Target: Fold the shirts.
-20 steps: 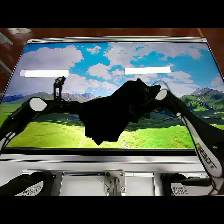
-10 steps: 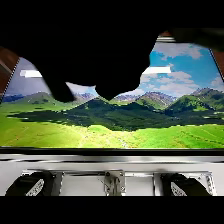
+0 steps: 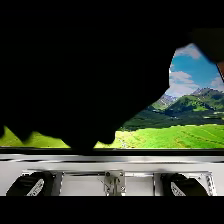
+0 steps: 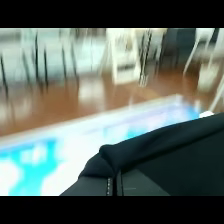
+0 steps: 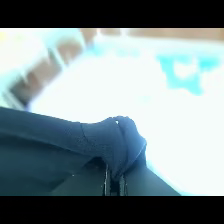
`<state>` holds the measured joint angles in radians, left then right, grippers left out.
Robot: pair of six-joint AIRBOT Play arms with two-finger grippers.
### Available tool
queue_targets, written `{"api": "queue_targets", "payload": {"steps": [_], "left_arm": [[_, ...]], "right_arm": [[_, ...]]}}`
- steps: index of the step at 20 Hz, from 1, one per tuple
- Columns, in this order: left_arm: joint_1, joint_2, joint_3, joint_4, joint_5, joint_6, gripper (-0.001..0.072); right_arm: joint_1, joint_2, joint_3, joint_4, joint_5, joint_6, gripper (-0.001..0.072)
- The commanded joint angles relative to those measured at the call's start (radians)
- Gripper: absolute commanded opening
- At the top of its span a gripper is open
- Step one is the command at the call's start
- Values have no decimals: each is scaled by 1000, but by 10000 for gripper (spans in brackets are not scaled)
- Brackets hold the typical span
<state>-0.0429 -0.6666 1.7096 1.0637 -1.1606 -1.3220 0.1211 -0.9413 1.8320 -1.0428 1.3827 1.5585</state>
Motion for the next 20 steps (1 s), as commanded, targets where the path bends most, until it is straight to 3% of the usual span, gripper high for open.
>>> {"api": "queue_targets", "payload": {"steps": [1,4,6,10,12,16,18,20], "left_arm": [[1,-13,-124,101,-199,-37,43],[1,-16,-389,101,-193,-36,44],[1,-34,-562,105,-117,-33,43],[1,-155,-752,105,224,-37,43],[1,-254,-755,20,387,-37,44],[-29,-478,-755,-192,670,-36,44],[-68,-606,-755,-195,694,-37,44],[-105,-716,-755,-230,634,-37,44]], "right_arm": [[-1,-56,-37,-105,335,56,68],[-1,-130,-204,-116,347,48,68],[-1,-192,-347,-120,255,16,68],[-1,-405,-443,-172,-57,-7,69],[-2,-494,-442,-171,-266,5,69],[0,-603,-443,-117,-602,162,69],[2,-662,-443,-71,-626,178,69],[2,-724,-443,-18,-586,178,69]]}}
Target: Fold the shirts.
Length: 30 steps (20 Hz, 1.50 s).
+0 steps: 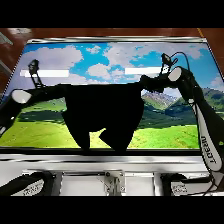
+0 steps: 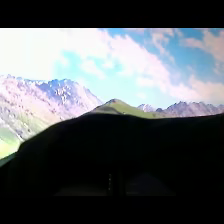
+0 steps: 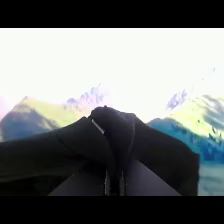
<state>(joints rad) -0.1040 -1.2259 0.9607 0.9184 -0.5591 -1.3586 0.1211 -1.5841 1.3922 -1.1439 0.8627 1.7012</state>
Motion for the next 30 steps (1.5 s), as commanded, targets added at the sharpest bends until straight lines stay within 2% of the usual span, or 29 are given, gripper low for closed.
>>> {"api": "queue_targets", "payload": {"steps": [1,3,4,5,6,7,9,10,11,12,13,14,15,16,17,20,23,27,30], "left_arm": [[-55,-191,-5,-105,-5,0,44],[-50,-214,2,-107,-80,5,44],[-27,-206,15,-106,-124,16,48],[12,-196,45,-105,-195,43,175],[63,-187,85,-101,-295,66,399],[126,-180,134,-88,-417,64,564],[274,-156,225,-53,-686,59,577],[348,-130,243,-8,-797,26,566],[408,-94,235,53,-873,-1,425],[457,-48,205,122,-932,-6,365],[491,4,143,166,-962,-8,370],[510,51,63,166,-973,-8,461],[512,93,-38,149,-972,-9,649],[501,116,-136,119,-965,-7,681],[479,123,-228,90,-943,-3,682],[370,111,-436,37,-777,3,695],[252,87,-529,-67,-607,3,695],[108,15,-534,-211,-420,4,695],[21,-34,-530,-287,-307,4,693]], "right_arm": [[1,-103,-3,106,-49,34,69],[1,-111,-2,119,-62,32,77],[-7,-101,1,123,-65,32,114],[-22,-87,14,123,-51,26,377],[-41,-68,33,123,-22,-6,582],[-69,-44,60,118,36,-63,598],[-140,14,110,56,203,-182,598],[-180,48,124,-17,315,-220,597],[-216,77,124,-104,432,-238,500],[-251,95,124,-198,551,-241,441],[-285,97,121,-240,653,-256,464],[-323,96,98,-214,731,-273,467],[-357,96,61,-146,764,-274,469],[-388,96,8,-45,767,-272,596],[-405,96,-47,47,744,-268,677],[-380,96,-207,198,645,-262,677],[-305,96,-282,192,568,-275,677],[-228,96,-289,184,449,-277,677],[-205,96,-290,185,410,-274,677]]}}
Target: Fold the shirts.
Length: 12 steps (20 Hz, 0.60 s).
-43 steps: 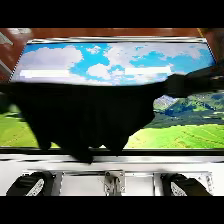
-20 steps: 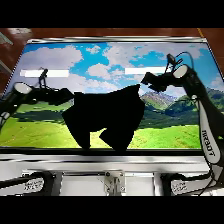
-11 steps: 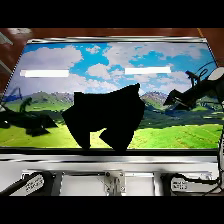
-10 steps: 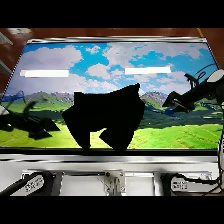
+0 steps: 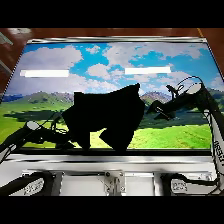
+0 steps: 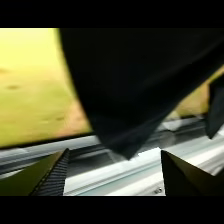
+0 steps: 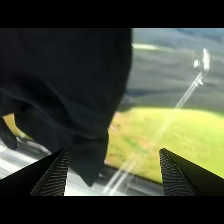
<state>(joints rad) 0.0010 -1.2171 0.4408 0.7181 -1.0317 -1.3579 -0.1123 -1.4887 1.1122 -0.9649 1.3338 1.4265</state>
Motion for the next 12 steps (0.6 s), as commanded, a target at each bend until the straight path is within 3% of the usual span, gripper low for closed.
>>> {"api": "queue_targets", "payload": {"steps": [1,2,5,6,9,12], "left_arm": [[-106,-55,-8,-117,201,3,689],[-125,-64,-5,-159,237,3,670],[-146,-67,-4,-279,299,13,112],[-143,-65,0,-300,290,54,44],[-143,-38,37,-299,244,117,43],[-142,31,72,-287,239,120,43]], "right_arm": [[29,1,-10,4,-64,2,677],[29,-1,-10,3,-69,5,677],[50,-19,-34,-2,-93,47,677],[72,-29,-51,-2,-108,47,677],[168,-76,-95,-2,-189,47,677],[240,-133,-94,37,-262,68,677]]}}
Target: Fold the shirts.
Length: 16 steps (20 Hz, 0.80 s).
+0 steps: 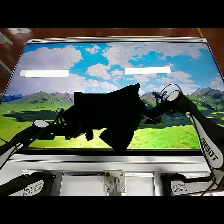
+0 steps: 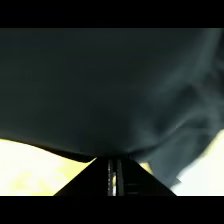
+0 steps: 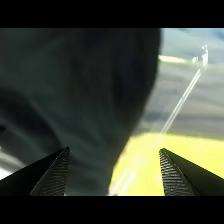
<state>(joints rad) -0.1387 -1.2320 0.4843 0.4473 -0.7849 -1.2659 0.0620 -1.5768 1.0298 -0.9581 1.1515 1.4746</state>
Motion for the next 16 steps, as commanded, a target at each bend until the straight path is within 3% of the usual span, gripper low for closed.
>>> {"api": "queue_targets", "payload": {"steps": [1,2,3,4,5,8,12,16], "left_arm": [[2,70,43,-8,-8,28,43],[11,90,58,3,-9,27,43],[24,106,70,9,-8,27,43],[45,119,82,9,-8,28,43],[69,129,94,9,-8,28,43],[167,188,154,10,-14,78,42],[315,394,422,108,-46,144,42],[439,600,843,192,31,165,42]], "right_arm": [[87,-65,-12,54,-101,28,676],[108,-82,-12,73,-120,30,661],[126,-93,-12,90,-142,30,546],[136,-95,-11,95,-160,29,363],[136,-92,-4,102,-165,30,102],[99,-16,72,103,-130,-43,68],[9,283,324,102,-136,-316,69],[-68,598,616,-53,-371,-339,67]]}}
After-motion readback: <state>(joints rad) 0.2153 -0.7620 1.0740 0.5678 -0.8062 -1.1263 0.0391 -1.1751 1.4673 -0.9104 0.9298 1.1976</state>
